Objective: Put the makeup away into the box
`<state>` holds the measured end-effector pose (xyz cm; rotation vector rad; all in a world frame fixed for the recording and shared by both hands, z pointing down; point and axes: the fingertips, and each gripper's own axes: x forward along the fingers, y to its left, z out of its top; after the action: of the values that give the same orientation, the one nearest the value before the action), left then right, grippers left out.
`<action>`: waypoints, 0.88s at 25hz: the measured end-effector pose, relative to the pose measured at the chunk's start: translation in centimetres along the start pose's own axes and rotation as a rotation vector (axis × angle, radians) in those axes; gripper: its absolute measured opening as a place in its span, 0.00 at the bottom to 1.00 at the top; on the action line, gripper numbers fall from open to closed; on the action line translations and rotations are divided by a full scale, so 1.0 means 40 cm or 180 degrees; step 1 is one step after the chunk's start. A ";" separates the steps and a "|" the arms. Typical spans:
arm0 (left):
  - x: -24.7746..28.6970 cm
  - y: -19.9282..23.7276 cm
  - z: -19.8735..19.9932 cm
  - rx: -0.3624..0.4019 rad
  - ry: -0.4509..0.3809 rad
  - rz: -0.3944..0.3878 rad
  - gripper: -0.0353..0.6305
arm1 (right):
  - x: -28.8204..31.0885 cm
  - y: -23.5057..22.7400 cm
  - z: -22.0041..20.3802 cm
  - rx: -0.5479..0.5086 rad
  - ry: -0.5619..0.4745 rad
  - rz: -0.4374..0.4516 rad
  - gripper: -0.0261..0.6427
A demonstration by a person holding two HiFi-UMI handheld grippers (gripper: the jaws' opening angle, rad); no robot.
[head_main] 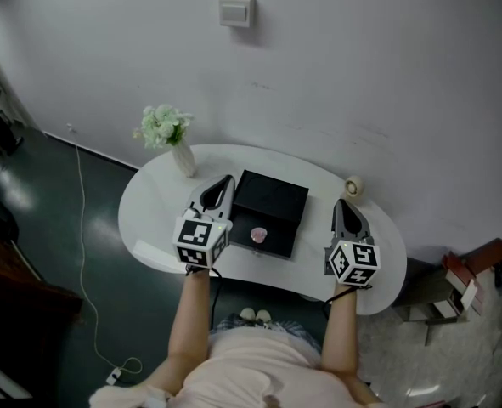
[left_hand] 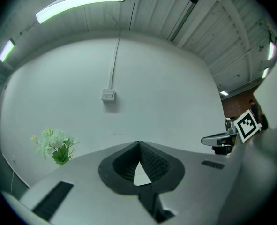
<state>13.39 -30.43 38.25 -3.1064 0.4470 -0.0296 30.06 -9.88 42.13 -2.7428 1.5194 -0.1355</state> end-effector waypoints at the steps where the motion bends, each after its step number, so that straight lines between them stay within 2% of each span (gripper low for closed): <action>1: -0.001 -0.001 0.001 0.0005 0.0001 0.0000 0.09 | -0.001 0.000 0.001 -0.0002 0.0000 0.0001 0.06; 22: 0.004 -0.010 -0.017 -0.0031 0.0066 0.0042 0.09 | 0.011 -0.024 -0.012 -0.0035 0.0070 0.0046 0.06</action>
<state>13.64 -30.11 38.93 -3.1154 0.4695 -0.0597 31.06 -9.71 42.69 -2.7472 1.5494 -0.1581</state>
